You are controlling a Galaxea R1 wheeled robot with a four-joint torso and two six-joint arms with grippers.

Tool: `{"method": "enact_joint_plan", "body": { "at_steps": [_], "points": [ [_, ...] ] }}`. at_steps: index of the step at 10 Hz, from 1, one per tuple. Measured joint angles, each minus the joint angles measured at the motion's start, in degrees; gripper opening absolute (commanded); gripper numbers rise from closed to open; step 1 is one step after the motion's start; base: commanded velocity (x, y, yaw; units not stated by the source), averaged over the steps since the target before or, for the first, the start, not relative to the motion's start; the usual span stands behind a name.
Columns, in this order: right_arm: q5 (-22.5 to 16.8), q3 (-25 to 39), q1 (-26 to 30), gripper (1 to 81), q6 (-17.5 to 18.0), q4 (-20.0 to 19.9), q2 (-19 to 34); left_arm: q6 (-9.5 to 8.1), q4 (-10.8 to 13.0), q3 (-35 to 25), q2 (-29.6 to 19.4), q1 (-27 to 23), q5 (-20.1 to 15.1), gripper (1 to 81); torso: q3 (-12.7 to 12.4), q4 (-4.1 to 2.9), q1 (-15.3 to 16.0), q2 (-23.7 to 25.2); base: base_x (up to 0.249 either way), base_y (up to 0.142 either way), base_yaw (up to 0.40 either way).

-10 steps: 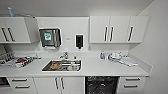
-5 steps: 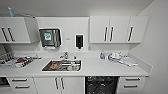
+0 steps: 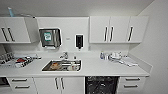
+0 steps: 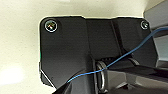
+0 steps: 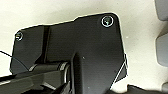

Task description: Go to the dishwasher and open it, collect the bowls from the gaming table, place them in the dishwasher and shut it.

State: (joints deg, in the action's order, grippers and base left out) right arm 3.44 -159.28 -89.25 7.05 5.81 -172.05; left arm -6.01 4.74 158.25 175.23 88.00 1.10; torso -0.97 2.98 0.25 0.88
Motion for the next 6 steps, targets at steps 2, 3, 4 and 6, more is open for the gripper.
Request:
{"method": "enact_joint_plan", "body": {
  "at_steps": [2,3,4,6],
  "points": [
    [0.0,-1.94,0.33,81.1,-0.38,0.0,0.41,0.06,0.0,-0.02,-0.04,0.15,0.02,81.1,0.0,0.0,0.0,0.0,0.0,0.0,0.0],
    [0.0,-2.13,0.39,81.1,-0.38,0.0,0.84,0.15,0.0,-0.06,-0.52,0.15,0.05,81.1,0.0,0.0,0.0,0.0,0.0,0.0,0.0],
    [0.0,-2.13,0.39,81.1,-0.38,0.0,0.99,0.15,0.0,-0.06,-0.98,0.15,0.17,81.1,0.0,0.0,0.0,0.0,0.0,0.0,0.0],
    [0.02,-1.96,0.44,81.1,-0.35,0.0,0.77,0.12,0.0,0.05,-1.28,0.13,0.2,81.1,0.0,0.0,0.0,0.0,0.0,0.0,0.0]
  ]
}}
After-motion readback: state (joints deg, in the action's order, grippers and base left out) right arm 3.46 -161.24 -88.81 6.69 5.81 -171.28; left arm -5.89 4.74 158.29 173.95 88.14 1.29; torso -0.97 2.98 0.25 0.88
